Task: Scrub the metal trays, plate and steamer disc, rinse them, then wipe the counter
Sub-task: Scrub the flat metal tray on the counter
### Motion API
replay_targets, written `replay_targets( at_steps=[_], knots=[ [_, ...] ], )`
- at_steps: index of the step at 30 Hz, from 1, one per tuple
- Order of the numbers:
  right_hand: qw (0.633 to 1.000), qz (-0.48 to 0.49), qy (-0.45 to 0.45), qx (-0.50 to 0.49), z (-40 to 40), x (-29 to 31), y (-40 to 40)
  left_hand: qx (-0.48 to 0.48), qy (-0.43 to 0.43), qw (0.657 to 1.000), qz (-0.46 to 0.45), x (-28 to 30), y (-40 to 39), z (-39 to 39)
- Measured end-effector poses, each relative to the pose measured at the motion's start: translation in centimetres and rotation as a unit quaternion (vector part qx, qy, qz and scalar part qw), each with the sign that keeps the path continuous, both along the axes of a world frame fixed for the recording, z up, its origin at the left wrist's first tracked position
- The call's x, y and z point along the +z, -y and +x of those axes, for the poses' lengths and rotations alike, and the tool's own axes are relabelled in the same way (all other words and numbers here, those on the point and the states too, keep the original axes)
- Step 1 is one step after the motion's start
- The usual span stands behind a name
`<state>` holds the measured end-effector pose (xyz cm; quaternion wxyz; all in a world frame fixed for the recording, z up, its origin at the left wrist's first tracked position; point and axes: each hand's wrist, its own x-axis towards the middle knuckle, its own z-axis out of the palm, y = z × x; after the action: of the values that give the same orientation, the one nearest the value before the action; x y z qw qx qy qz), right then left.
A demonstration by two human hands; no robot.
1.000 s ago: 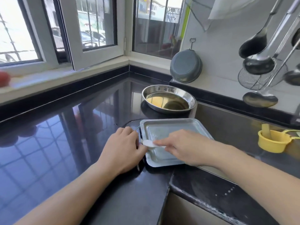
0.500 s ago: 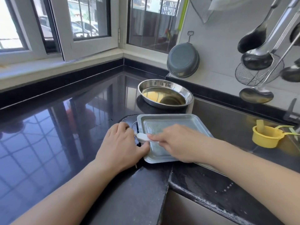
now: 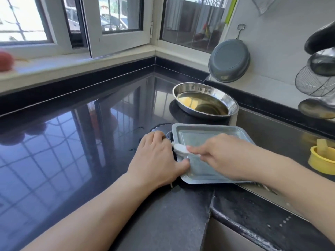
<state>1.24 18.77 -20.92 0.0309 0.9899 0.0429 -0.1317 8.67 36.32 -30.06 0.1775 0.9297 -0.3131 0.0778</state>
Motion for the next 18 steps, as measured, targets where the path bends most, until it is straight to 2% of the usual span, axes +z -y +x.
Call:
replay_targets(
  at_steps=[6,8,12,16,18],
  knots=[
    [0.991,-0.028,0.094,-0.093,7.2,-1.6,0.1,0.003,-0.003,1.000,0.001,0.1,-0.1,-0.1],
    [0.989,-0.012,0.093,-0.113,8.2,-1.8,0.1,0.001,-0.004,1.000,-0.005,-0.1,-0.2,-0.3],
    [0.992,-0.021,0.098,-0.075,6.9,-1.9,-1.5,-0.002,0.006,1.000,0.008,-0.2,-0.1,-0.3],
    [0.978,-0.054,0.110,-0.169,7.2,-1.8,1.1,-0.005,-0.001,1.000,0.028,0.2,-0.2,-0.7],
    [0.980,-0.052,0.103,-0.165,7.1,-1.4,0.8,-0.005,-0.002,1.000,0.024,0.4,-0.3,-0.8]
  ],
)
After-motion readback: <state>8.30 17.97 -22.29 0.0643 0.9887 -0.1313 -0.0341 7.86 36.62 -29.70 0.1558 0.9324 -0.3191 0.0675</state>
